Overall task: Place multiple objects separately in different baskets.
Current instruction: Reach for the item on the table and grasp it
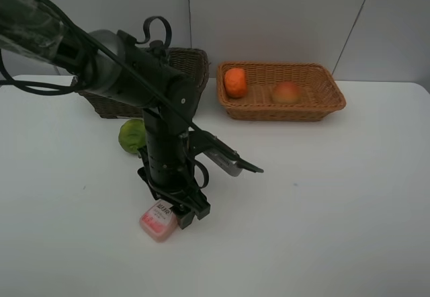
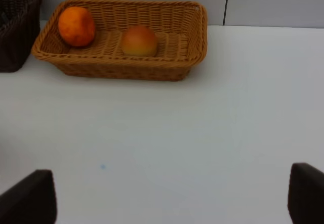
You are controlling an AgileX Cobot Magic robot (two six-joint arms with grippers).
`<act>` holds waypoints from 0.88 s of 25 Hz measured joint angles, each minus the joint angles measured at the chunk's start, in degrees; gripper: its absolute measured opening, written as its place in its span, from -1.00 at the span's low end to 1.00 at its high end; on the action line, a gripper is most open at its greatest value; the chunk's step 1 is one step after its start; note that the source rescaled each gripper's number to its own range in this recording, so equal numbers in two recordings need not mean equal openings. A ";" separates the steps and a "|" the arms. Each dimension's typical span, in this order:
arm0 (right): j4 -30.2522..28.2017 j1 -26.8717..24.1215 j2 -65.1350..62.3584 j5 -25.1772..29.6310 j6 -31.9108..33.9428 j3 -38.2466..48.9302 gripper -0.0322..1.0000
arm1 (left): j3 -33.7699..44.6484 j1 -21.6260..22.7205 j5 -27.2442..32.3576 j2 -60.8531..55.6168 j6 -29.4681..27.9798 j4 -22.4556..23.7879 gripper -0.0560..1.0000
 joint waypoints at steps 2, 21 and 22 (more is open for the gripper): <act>0.00 0.00 0.00 0.00 0.00 0.00 0.94 | 0.00 0.00 0.00 0.00 0.00 0.00 0.70; 0.00 0.00 0.00 0.00 0.00 0.00 0.94 | 0.00 0.00 0.17 0.00 -0.07 0.35 0.36; 0.00 0.00 0.00 0.00 0.00 0.00 0.94 | 0.00 0.00 0.17 0.00 -0.07 0.35 0.36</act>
